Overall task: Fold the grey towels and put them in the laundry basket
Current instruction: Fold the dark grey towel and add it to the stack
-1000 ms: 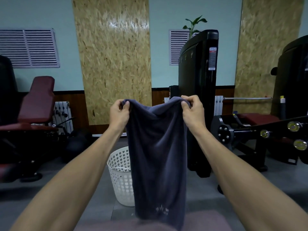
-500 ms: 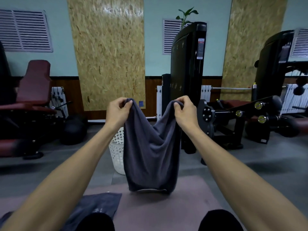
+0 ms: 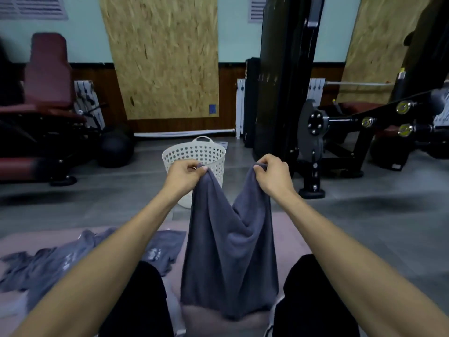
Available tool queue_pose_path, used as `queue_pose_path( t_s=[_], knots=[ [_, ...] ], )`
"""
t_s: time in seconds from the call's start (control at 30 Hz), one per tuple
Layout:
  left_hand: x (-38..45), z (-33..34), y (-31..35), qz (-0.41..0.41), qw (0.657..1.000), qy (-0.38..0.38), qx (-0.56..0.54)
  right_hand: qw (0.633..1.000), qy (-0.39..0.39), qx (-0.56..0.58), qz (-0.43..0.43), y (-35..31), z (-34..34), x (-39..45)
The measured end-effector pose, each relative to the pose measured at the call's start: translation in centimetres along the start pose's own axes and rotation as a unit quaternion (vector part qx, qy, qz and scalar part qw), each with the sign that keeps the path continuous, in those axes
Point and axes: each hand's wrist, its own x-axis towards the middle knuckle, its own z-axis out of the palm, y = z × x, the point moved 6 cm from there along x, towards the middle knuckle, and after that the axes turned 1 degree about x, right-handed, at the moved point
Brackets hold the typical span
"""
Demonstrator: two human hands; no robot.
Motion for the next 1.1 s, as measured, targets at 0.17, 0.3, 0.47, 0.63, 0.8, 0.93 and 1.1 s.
queue_pose_path(
  t_s=[0.17,0.3,0.47,0.63,0.8,0.93,1.1],
  knots=[
    [-0.3,4.1,-7.5,-0.089,0.991,-0.086,0.057,0.988,-0.121,-0.078,0.056,6.1,6.9,-0.1],
    [0.6,6.1,-13.5,-0.107,0.980,-0.120,0.119,0.967,-0.198,-0.136,0.089,10.4,11.7,-0.1],
    [1.3,8.7,-22.0,-0.181,0.955,-0.151,0.180,0.912,-0.332,-0.187,0.151,17.0,18.0,0.3],
    [0.9,12.2,-32.4,-0.296,0.910,-0.204,0.204,0.858,-0.432,-0.187,0.204,23.2,24.7,0.6],
    [2.1,15.6,-40.8,-0.318,0.886,-0.242,0.236,0.800,-0.534,-0.199,0.187,27.8,32.2,1.4],
    [3.6,18.2,-46.2,-0.273,0.885,-0.271,0.264,0.798,-0.552,-0.187,0.152,30.5,38.2,2.4],
    [5.8,20.6,-51.8,-0.264,0.893,-0.294,0.217,0.792,-0.572,-0.193,0.090,33.7,43.4,2.6]
  ],
)
